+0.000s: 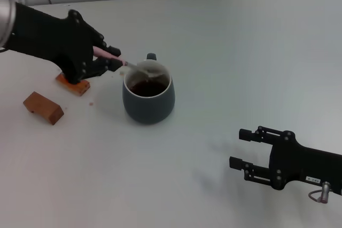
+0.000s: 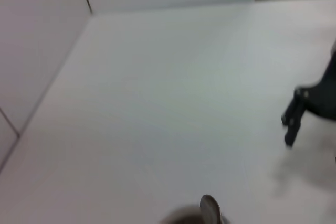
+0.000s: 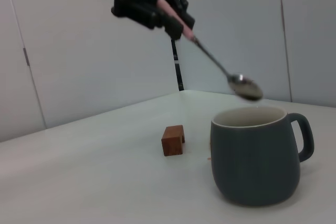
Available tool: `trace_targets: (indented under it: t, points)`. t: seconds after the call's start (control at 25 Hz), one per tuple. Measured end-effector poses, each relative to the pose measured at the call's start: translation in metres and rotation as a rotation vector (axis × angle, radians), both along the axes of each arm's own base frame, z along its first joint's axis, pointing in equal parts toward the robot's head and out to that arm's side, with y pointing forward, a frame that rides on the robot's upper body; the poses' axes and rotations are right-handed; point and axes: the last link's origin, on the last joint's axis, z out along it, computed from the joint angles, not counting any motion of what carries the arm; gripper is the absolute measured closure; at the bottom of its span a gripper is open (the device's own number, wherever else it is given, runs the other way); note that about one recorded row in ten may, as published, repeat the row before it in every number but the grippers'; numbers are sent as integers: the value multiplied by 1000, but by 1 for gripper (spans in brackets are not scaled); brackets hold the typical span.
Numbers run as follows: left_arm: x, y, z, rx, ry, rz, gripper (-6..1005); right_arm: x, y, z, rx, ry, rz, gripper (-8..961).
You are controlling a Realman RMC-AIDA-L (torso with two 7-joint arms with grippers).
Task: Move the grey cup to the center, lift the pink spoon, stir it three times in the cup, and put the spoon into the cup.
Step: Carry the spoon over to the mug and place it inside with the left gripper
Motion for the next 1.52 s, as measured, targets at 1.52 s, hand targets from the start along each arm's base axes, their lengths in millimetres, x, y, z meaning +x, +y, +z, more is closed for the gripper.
trace_targets:
  t: [1.52]
  points:
    - [38,10,-70,5,373,-104,856,0,-2,0,-11,5,1,250]
